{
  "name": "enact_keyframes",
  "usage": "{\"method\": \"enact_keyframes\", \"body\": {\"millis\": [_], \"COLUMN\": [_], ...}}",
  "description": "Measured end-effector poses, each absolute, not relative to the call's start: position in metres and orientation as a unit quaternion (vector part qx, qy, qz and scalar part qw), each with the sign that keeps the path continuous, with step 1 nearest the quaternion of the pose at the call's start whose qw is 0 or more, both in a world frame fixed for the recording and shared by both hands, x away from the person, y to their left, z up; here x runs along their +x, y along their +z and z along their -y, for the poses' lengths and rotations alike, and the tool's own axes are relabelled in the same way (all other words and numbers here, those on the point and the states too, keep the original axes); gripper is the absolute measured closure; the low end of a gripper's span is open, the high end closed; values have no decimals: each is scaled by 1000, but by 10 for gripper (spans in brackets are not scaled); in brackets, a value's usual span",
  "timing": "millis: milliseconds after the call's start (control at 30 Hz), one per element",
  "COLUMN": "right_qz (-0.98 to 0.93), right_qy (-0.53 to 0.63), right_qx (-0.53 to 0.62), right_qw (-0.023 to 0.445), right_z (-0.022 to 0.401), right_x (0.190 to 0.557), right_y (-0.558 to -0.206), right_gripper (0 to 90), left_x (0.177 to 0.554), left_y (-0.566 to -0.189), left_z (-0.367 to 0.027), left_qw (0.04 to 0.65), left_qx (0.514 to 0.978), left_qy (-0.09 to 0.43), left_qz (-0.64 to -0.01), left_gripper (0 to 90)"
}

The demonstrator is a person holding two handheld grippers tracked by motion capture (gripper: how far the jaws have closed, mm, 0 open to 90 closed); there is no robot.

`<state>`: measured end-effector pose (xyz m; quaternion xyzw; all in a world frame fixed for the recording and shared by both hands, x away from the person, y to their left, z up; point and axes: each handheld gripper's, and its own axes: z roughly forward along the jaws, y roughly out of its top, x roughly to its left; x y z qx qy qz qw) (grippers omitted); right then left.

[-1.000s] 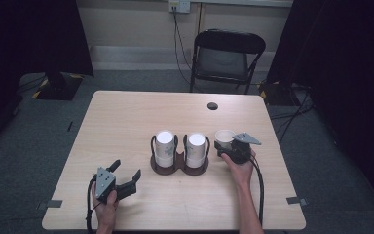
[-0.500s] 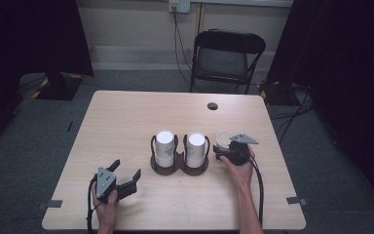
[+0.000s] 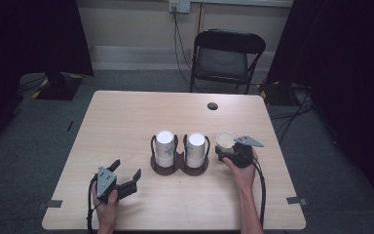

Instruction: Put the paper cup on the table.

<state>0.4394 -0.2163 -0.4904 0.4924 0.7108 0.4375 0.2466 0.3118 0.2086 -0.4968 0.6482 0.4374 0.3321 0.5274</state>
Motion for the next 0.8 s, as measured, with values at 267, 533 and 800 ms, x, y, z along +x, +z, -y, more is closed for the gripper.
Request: {"method": "enact_keyframes", "body": {"millis": [267, 533, 800], "right_qz": [-691, -686, -663], "right_qy": [458, 463, 483], "right_qx": [505, 504, 506], "right_qw": [239, 248, 265], "right_z": [224, 227, 235], "right_x": [422, 410, 386], "right_y": [-485, -483, -474], "right_gripper": [151, 149, 153], "left_x": [312, 313, 314], "left_y": [-497, -496, -496], "left_z": [-208, -206, -205], "left_qw": [523, 513, 504], "left_qx": [649, 652, 650], "left_qy": [333, 336, 344], "left_qz": [-441, -447, -453], "left_gripper": [158, 158, 159]}}
